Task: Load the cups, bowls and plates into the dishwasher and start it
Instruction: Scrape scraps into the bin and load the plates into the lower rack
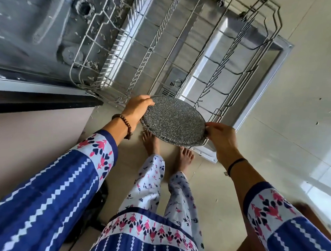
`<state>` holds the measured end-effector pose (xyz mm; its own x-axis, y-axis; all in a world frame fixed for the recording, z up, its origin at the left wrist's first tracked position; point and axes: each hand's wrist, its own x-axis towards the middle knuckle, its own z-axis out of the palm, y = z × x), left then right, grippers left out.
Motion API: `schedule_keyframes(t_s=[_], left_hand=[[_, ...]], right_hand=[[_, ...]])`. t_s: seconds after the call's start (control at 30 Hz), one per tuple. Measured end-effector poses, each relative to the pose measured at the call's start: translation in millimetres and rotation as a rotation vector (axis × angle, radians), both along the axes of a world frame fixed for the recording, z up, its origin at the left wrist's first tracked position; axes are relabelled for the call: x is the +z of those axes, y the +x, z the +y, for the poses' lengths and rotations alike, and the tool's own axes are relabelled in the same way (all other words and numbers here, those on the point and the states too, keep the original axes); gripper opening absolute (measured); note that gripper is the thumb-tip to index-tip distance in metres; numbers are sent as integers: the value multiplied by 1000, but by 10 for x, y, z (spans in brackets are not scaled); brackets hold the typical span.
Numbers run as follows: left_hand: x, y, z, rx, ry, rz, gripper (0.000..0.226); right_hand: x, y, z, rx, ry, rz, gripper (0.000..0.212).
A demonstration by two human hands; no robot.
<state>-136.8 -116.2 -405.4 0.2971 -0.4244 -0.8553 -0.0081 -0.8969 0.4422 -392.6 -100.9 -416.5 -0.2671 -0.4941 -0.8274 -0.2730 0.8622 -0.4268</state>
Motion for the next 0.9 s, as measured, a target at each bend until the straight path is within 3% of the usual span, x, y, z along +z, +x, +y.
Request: schedule_keyframes(t_s=[0.1,0.17,0.23,0.37,0.57,0.9], left_hand=[[3,34,-10,-25,4,-5,5],[-10,57,-29,-52,4,-18,31],[-9,73,-70,-62,-1,-42,39],[5,61,-76,-90,-37,-65,38],[89,46,-5,-48,-112,-73,32],[38,79,-6,-129,-119,-87,33]], right_hand=[[26,55,-39,-18,-36,36,21],[60,85,-48,-44,-69,66,21],[74,99,-24,-67,-66,59,22],[127,111,114,-78,-39,74,24],[244,100,193,-143,-100,133,7],[229,78,41,-64,-65,172,10]])
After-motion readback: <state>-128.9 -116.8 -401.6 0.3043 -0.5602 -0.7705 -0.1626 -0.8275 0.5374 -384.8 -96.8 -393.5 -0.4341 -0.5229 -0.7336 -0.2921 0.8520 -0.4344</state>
